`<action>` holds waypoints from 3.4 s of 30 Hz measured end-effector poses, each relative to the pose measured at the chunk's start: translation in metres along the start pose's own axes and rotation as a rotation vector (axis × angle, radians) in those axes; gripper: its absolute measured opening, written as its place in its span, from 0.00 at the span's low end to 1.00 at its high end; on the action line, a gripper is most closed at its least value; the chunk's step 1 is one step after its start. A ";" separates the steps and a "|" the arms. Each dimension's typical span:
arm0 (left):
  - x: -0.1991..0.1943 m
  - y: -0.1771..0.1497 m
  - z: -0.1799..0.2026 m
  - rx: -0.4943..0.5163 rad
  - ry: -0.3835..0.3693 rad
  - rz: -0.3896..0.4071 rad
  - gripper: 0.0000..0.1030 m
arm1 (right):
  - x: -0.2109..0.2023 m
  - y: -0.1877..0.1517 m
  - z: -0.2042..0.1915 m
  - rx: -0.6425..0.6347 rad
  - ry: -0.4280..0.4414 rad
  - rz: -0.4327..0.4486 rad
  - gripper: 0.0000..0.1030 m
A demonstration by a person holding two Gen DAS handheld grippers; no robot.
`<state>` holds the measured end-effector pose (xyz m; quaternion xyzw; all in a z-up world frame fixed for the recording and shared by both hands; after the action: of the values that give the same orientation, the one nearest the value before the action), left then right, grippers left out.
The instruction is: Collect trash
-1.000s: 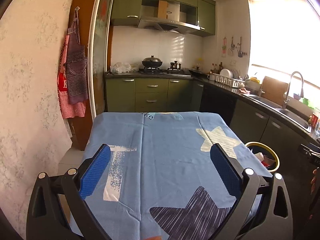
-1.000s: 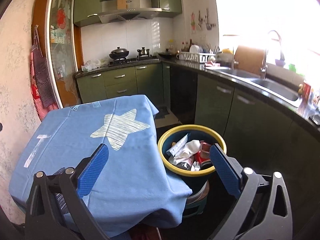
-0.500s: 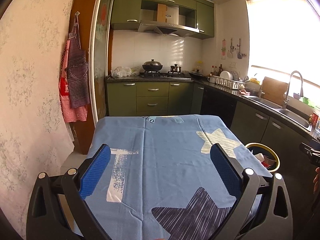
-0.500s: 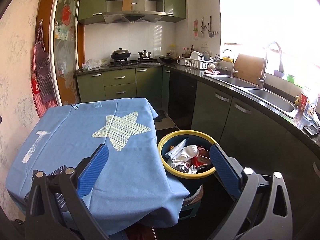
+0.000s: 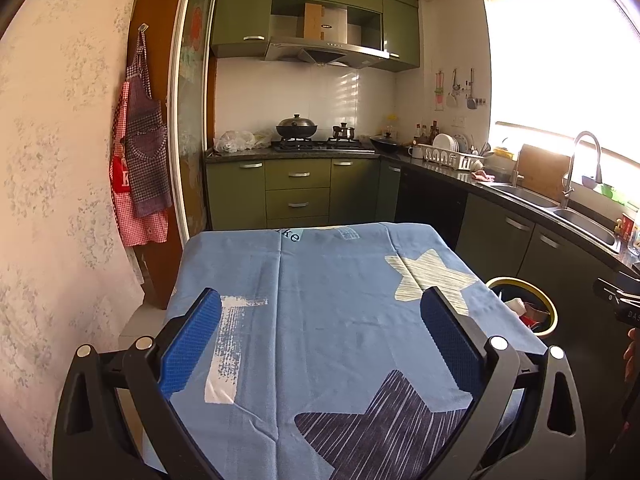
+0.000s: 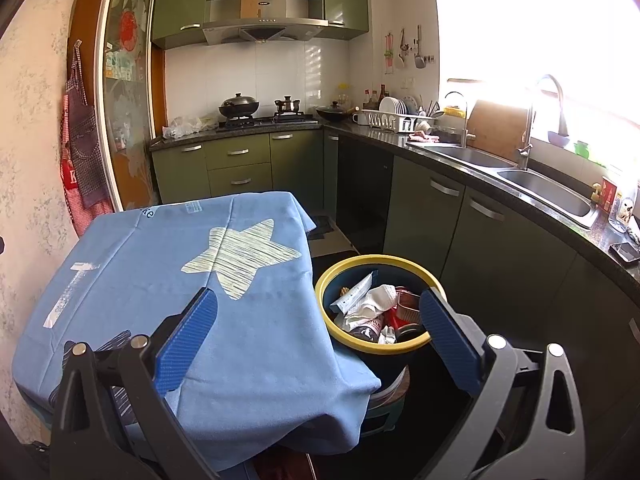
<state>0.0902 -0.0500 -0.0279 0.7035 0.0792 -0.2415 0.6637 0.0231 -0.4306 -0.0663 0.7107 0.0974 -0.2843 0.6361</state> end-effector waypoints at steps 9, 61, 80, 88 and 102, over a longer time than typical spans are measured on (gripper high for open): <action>-0.001 0.001 0.004 0.012 -0.008 0.004 0.95 | 0.001 0.000 0.002 0.007 0.001 0.002 0.93; 0.003 0.001 0.013 0.034 -0.028 -0.009 0.95 | 0.007 -0.005 0.003 0.029 0.002 -0.008 0.94; 0.006 -0.001 0.010 0.038 -0.038 -0.019 0.95 | 0.009 -0.007 -0.001 0.030 0.005 -0.011 0.93; 0.008 0.000 0.010 0.041 -0.040 -0.022 0.95 | 0.009 -0.007 -0.002 0.032 0.004 -0.011 0.94; 0.009 0.000 0.009 0.045 -0.045 -0.022 0.95 | 0.010 -0.008 -0.003 0.031 0.007 -0.014 0.94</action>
<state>0.0955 -0.0607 -0.0316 0.7118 0.0663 -0.2665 0.6465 0.0284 -0.4291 -0.0781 0.7209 0.1003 -0.2876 0.6225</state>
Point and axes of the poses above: each gripper's, at about its wrist camera, not at the fingertips, and x roughly the way its jaws point, z to its right, y to its top, the point moved 9 cm from there along x, roughly the way its jaws point, and after that the axes turned 2 degrees about -z, right-handed, at the moved point
